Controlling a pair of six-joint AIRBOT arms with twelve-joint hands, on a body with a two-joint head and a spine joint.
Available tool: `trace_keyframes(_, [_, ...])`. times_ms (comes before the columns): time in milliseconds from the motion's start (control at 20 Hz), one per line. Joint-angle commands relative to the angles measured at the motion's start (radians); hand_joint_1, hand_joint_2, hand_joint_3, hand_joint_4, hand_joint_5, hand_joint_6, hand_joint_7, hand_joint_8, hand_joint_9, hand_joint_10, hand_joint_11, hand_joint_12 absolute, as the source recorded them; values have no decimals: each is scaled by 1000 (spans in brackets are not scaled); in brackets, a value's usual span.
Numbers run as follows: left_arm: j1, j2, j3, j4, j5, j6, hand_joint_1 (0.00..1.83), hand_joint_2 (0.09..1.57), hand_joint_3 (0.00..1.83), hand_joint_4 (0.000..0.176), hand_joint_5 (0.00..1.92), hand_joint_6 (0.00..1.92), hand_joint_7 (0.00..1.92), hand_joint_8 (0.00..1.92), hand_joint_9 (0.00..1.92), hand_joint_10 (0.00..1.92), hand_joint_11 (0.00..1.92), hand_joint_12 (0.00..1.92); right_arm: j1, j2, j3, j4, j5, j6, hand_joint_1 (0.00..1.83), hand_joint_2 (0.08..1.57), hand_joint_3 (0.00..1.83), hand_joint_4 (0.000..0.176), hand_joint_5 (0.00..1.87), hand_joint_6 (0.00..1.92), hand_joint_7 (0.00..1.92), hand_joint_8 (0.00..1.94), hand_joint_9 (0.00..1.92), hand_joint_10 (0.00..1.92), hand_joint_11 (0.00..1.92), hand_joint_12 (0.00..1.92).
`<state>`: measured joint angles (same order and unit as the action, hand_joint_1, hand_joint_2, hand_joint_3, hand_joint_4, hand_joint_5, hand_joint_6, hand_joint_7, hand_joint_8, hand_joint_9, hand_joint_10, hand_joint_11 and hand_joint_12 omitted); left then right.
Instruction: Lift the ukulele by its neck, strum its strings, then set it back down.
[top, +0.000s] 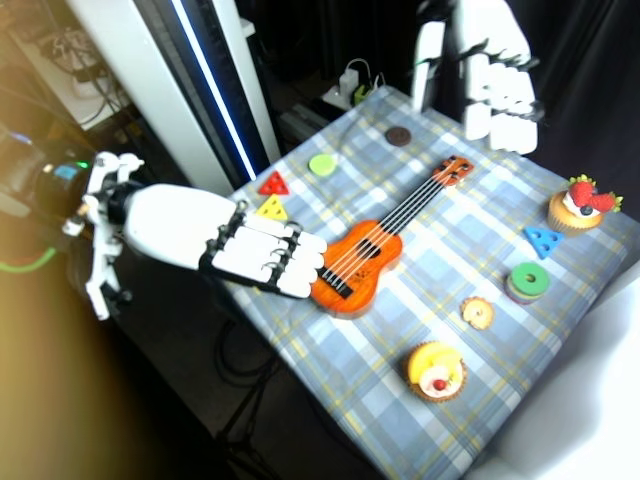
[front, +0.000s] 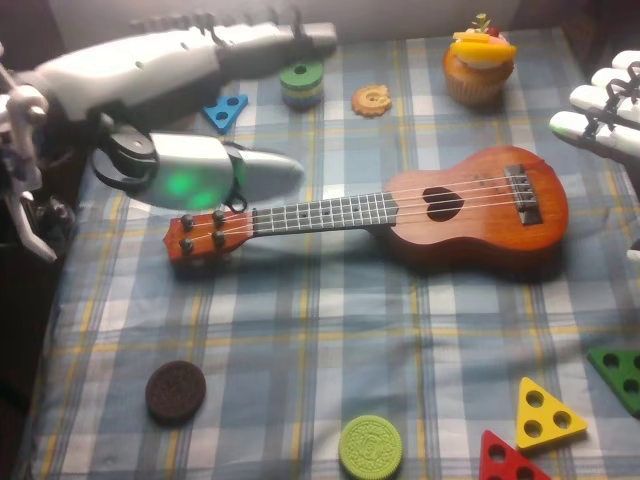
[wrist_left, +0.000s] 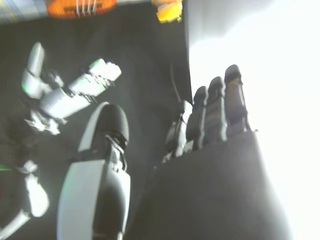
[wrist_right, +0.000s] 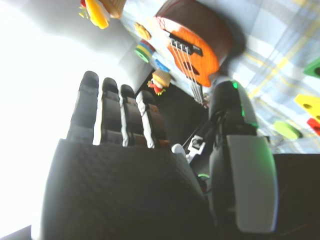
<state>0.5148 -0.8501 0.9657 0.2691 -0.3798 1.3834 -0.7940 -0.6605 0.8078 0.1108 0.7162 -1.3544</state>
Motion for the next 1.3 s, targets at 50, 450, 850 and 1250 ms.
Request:
trace_keyframes(50, [-14, 7, -2, -19, -110, -4, 445, 1337, 8, 0, 138, 2, 104, 1, 63, 171, 0, 1136, 13, 12, 0, 7, 111, -6, 476, 1287, 23, 0, 0, 0, 0, 0, 0, 0, 0, 0])
trace_keyframes(450, [-23, -11, 14, 7, 2, -4, 550, 1106, 0, 27, 14, 0, 45, 1, 11, 63, 0, 680, 12, 17, -6, 12, 138, -11, 478, 1314, 15, 0, 0, 0, 0, 0, 0, 0, 0, 0])
trace_keyframes(850, [6, -120, 109, -20, 123, -3, 829, 923, 0, 35, 163, 18, 189, 15, 133, 277, 0, 1592, 12, 19, -12, 23, 151, -11, 429, 1315, 5, 0, 0, 0, 0, 0, 0, 0, 0, 0])
trace_keyframes(1250, [80, -197, 164, -337, 140, 281, 996, 995, 7, 13, 332, 18, 353, 31, 24, 750, 0, 1623, 11, 31, -19, 32, 171, -11, 522, 1303, 0, 0, 0, 0, 0, 0, 0, 0, 13, 25])
